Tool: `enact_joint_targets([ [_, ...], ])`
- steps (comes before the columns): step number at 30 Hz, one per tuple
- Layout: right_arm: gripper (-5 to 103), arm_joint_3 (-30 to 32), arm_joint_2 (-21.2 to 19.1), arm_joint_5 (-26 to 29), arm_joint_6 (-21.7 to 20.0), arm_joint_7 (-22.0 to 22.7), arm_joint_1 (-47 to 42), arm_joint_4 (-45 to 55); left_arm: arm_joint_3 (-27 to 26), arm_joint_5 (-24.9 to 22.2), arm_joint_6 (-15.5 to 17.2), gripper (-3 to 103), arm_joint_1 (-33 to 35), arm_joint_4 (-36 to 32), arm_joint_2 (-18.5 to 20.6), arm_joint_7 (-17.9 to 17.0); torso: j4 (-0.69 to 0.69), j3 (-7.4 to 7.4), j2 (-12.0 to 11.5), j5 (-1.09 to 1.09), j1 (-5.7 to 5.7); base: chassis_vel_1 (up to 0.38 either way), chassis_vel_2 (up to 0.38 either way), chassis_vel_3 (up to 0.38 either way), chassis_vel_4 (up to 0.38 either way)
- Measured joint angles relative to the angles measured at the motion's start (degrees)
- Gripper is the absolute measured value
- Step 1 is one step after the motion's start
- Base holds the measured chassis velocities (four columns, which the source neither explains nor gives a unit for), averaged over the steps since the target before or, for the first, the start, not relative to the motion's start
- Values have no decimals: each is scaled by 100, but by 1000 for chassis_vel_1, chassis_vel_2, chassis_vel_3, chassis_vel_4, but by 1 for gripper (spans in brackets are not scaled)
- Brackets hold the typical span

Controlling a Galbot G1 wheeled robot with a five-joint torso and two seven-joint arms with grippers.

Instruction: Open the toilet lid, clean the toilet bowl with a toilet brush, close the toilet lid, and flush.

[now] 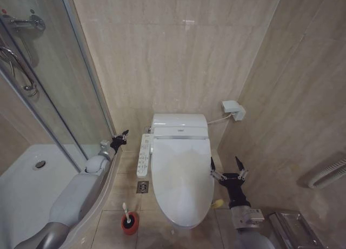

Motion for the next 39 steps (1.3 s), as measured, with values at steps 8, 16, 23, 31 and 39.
enact_joint_targets([
  [8,100,0,0,0,0,0,0,0,-47,64,-94,0,-16,73,-21,157,-1,0,0,0,2,-69,79,74,-79],
  [16,100,0,0,0,0,0,2,0,-20,144,-202,0,-41,204,-64,464,-1,1,-1,0,5,-47,57,59,-49],
  [23,100,0,0,0,0,0,-1,-1,41,243,-340,0,-107,379,-60,749,0,0,1,0,-1,0,0,0,0],
  [31,100,0,0,0,0,0,0,0,65,275,-437,0,-105,494,-36,925,0,0,1,0,0,0,0,0,0],
  [39,100,0,0,0,0,0,1,0,100,303,-534,0,-102,593,-21,1030,-1,1,0,0,4,-72,57,51,-64],
])
